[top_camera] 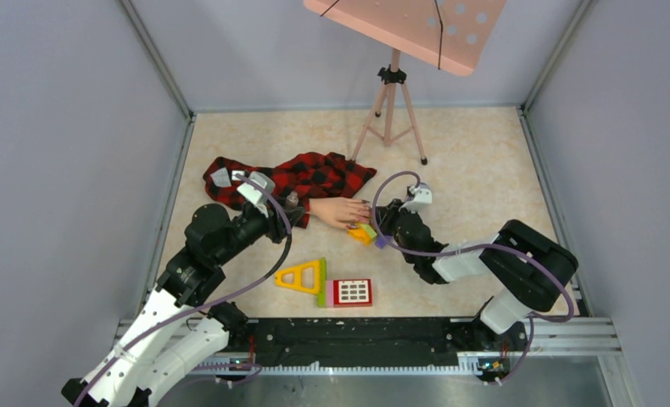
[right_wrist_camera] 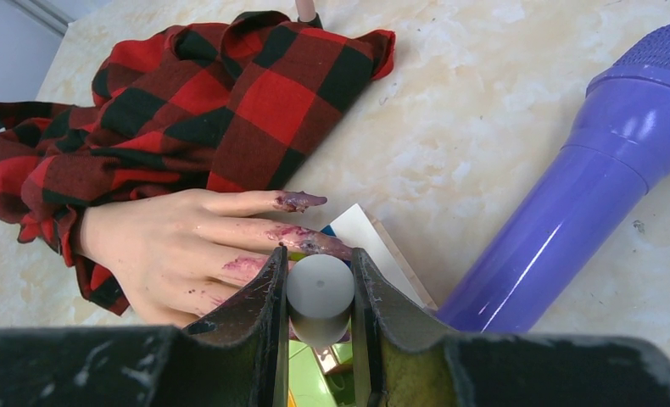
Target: Paint the nails
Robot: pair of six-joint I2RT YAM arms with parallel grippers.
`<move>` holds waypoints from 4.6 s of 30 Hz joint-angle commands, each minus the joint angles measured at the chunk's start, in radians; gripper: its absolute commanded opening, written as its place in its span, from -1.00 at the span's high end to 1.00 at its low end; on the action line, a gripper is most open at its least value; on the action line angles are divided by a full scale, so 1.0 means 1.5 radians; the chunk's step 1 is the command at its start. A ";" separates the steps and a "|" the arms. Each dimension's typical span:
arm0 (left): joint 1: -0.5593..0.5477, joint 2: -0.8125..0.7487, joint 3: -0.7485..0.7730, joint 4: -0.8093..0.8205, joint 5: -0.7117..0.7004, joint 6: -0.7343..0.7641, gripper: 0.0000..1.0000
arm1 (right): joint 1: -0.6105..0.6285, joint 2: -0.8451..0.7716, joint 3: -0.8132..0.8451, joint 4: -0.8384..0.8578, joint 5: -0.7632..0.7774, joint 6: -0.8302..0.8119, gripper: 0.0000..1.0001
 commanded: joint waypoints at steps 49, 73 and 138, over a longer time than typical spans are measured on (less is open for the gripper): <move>-0.002 -0.009 0.002 0.024 0.000 0.003 1.00 | 0.013 -0.006 -0.010 0.003 0.046 0.005 1.00; -0.004 -0.016 0.002 0.025 0.004 0.002 1.00 | 0.018 -0.092 -0.019 -0.014 0.061 -0.014 1.00; -0.005 -0.009 0.003 0.023 -0.003 0.004 1.00 | 0.019 0.011 0.003 0.012 0.033 0.002 1.00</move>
